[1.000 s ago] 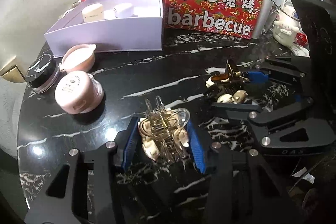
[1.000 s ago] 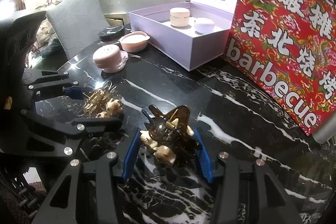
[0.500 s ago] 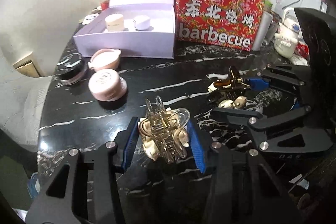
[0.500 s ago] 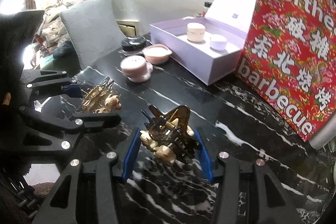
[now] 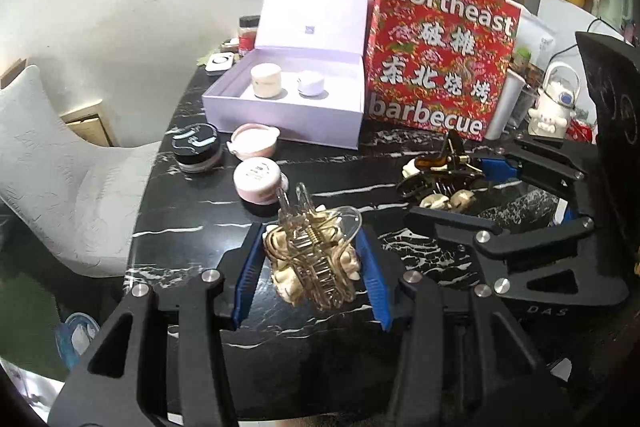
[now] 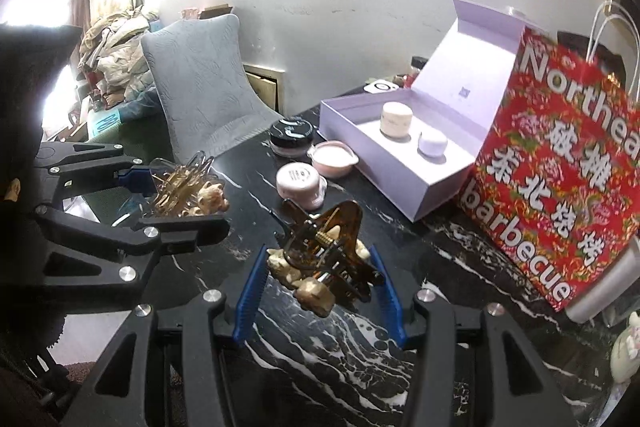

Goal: Organize objects
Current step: 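Carry both claw clips with both grippers into the lavender box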

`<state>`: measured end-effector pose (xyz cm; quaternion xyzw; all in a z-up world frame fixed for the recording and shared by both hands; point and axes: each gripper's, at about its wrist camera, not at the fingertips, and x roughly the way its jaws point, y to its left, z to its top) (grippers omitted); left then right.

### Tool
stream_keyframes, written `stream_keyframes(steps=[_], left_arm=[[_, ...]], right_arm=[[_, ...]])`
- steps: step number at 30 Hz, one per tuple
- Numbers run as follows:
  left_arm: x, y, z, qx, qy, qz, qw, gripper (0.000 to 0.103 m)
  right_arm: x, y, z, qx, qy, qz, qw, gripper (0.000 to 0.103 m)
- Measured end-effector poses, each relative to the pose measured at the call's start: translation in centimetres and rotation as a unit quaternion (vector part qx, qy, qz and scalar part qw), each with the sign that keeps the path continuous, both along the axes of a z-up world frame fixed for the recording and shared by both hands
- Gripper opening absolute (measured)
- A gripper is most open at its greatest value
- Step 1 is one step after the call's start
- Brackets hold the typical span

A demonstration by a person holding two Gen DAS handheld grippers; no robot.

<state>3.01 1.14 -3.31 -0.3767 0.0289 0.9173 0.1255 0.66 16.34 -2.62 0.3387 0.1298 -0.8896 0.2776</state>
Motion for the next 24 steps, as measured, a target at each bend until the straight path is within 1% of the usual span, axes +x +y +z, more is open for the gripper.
stream_keyframes(steps=[3, 7, 12, 19, 24], left_arm=[[0.5, -0.4, 0.6, -0.011, 0.013, 0.006, 0.9998, 0.045], [0.1, -0.8, 1.0, -0.007, 0.017, 0.005, 0.9998, 0.045], [-1.0, -0.5, 1.4, -0.024, 0.018, -0.01, 0.9995, 0.045], [-3.9, -0.4, 2.1, -0.026, 0.012, -0.022, 0.9993, 0.045], [-7.1, -0.9, 2.3, -0.025, 0.009, -0.021, 0.9994, 0.045]], right_arm=[[0.3, -0.4, 0.6, 0.004, 0.005, 0.0, 1.0, 0.052], [0.1, -0.5, 0.7, 0.006, 0.004, -0.007, 1.0, 0.053], [-1.2, -0.5, 0.7, 0.005, -0.005, -0.021, 1.0, 0.053], [-4.4, -0.9, 0.9, 0.009, -0.013, -0.021, 1.0, 0.053], [-7.3, -1.5, 0.9, 0.01, -0.019, -0.016, 1.0, 0.053]])
